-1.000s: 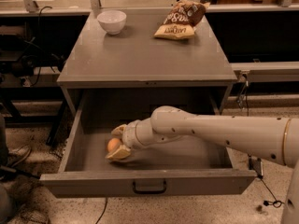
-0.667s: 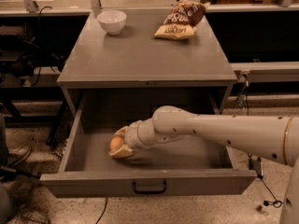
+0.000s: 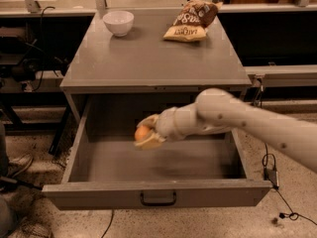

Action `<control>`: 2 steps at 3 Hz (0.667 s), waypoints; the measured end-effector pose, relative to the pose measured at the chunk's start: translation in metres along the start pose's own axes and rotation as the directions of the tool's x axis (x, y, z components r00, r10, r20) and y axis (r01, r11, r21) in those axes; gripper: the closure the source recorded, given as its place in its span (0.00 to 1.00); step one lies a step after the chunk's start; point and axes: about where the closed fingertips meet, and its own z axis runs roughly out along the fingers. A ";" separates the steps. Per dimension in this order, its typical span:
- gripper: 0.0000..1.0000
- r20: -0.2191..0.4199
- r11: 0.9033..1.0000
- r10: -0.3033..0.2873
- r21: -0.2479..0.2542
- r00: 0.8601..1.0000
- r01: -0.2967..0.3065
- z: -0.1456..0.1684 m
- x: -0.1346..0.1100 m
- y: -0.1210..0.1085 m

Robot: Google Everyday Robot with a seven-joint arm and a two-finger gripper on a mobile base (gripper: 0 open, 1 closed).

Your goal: Pick orange from top drawer and place on counter

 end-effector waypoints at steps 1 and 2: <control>1.00 0.078 1.000 -0.024 0.007 0.997 0.023 -0.071 -0.026 -0.015; 1.00 0.128 0.997 -0.073 0.016 0.989 0.072 -0.131 -0.057 -0.020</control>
Offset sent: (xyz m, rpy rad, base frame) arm -0.0161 -0.1147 0.1988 0.1583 -0.1478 0.0793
